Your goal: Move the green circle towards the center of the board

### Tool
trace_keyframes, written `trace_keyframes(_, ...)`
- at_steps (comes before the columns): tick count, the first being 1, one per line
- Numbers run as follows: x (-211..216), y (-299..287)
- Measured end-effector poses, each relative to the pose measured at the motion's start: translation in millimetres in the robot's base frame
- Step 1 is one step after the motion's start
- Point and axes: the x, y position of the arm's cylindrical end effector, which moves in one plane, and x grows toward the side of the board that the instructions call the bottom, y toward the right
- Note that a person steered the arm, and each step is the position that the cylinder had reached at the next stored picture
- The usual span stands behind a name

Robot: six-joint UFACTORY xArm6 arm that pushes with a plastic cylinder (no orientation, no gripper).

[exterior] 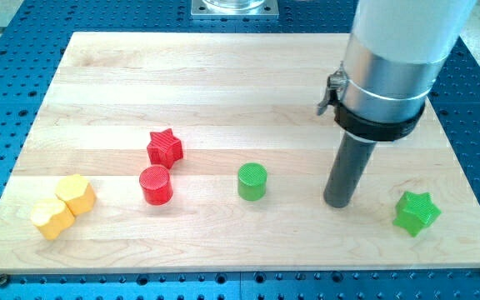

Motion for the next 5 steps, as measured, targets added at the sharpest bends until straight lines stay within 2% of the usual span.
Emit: trace_keyframes(5,-4.2,-6.8)
